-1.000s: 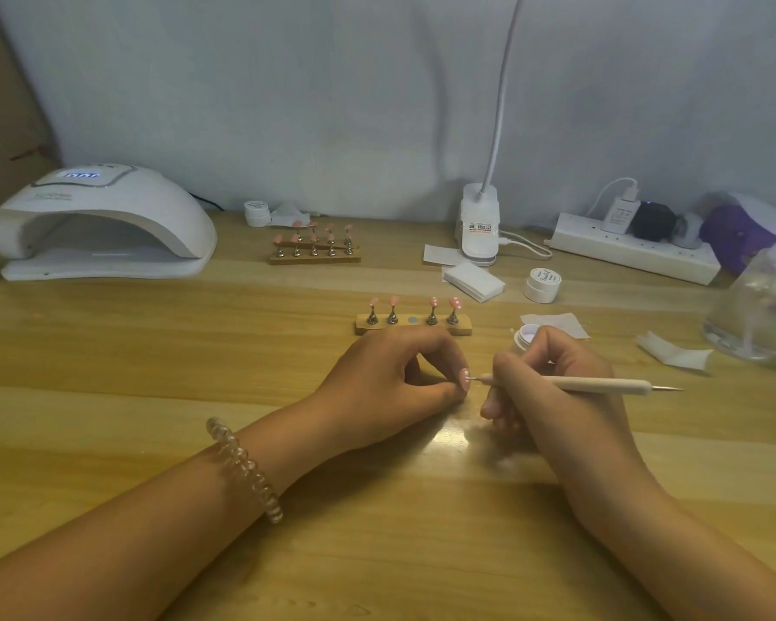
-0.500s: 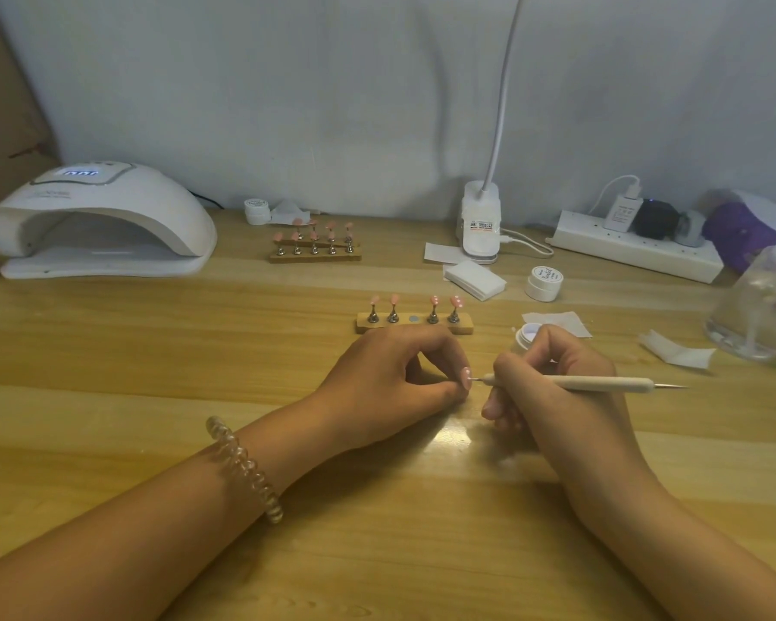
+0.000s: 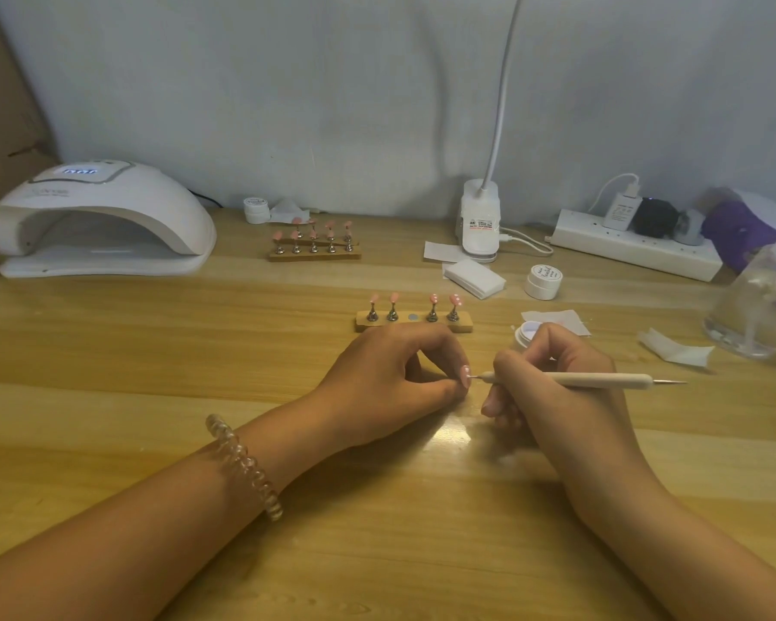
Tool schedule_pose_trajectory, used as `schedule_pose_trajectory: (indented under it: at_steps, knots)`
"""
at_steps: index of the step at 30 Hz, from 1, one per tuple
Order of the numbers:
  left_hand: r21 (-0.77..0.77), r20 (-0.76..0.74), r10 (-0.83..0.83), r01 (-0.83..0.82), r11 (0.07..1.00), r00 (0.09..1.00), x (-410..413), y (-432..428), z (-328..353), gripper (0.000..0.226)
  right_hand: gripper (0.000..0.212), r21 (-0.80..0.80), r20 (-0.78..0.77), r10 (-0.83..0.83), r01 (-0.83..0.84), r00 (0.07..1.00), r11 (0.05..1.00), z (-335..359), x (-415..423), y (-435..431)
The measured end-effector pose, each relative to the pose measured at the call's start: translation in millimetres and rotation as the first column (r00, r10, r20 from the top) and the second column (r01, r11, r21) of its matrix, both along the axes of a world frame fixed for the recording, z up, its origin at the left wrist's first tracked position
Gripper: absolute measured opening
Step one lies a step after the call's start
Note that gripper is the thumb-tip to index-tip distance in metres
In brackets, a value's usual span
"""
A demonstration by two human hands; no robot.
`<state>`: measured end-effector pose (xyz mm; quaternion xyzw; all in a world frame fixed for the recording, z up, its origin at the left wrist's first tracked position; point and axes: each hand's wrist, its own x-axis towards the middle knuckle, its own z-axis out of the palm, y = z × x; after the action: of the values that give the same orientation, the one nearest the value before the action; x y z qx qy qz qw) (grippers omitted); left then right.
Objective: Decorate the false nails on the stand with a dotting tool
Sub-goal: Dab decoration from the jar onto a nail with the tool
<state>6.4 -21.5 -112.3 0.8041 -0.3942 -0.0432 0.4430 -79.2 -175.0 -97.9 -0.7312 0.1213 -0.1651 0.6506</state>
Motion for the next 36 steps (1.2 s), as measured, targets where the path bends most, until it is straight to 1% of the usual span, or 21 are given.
schedule_pose_trajectory:
  at_steps: [2, 5, 8, 11, 14, 16, 18, 21, 24, 28, 32, 36]
  knots:
    - [0.002, 0.002, 0.001, -0.001, 1.0, 1.0, 0, 0, 0, 0.013, 0.015, 0.016, 0.013, -0.02, 0.019, 1.0, 1.0, 0, 0, -1]
    - [0.009, 0.002, -0.002, 0.002, 1.0, 1.0, 1, 0, 0, 0.013, 0.021, 0.041, 0.028, -0.049, 0.048, 0.998, 0.998, -2, 1, -1]
    - [0.002, -0.003, -0.002, 0.002, 1.0, 1.0, 0, 1, 0, 0.015, 0.02, 0.012, 0.026, -0.034, 0.034, 0.999, 0.999, -2, 1, 0]
    - [0.006, 0.001, -0.001, 0.001, 1.0, 1.0, 0, 1, 0, 0.015, 0.019, 0.026, 0.032, -0.034, 0.033, 0.999, 0.999, -2, 0, -1]
    - [0.009, -0.002, 0.001, -0.001, 1.0, 1.0, 1, 0, 1, 0.016, 0.021, 0.04, 0.085, -0.083, 0.08, 0.993, 0.996, -1, -1, -2]
    - [0.005, -0.008, 0.007, -0.007, 1.0, 1.0, 1, 1, 1, 0.018, 0.021, -0.023, 0.185, -0.148, 0.155, 0.972, 0.988, 0, 1, -8]
    - [-0.001, -0.015, 0.009, -0.009, 1.0, 1.0, 1, 1, 1, 0.019, 0.025, -0.127, 0.276, -0.193, 0.234, 0.942, 0.964, 2, 4, -21]
    - [-0.005, -0.018, 0.009, -0.009, 1.0, 1.0, 1, 1, 0, 0.018, 0.03, -0.303, 0.328, -0.223, 0.325, 0.918, 0.896, 3, 9, -41]
    - [-0.013, -0.029, 0.006, -0.007, 1.0, 1.0, 1, 0, 1, 0.021, 0.042, -0.447, 0.293, -0.252, 0.365, 0.922, 0.817, -2, 14, -52]
    - [-0.004, -0.025, 0.013, -0.013, 1.0, 1.0, 2, 0, 0, 0.019, 0.041, -0.55, 0.246, -0.247, 0.345, 0.937, 0.761, -8, 18, -55]
    - [-0.015, -0.012, -0.003, 0.002, 1.0, 1.0, 1, 0, 0, 0.017, 0.038, -0.594, 0.234, -0.228, 0.325, 0.945, 0.736, -9, 18, -55]
    - [-0.006, -0.015, -0.001, 0.0, 1.0, 1.0, 1, 0, 0, 0.014, 0.034, -0.619, 0.188, -0.231, 0.298, 0.955, 0.727, -9, 18, -54]
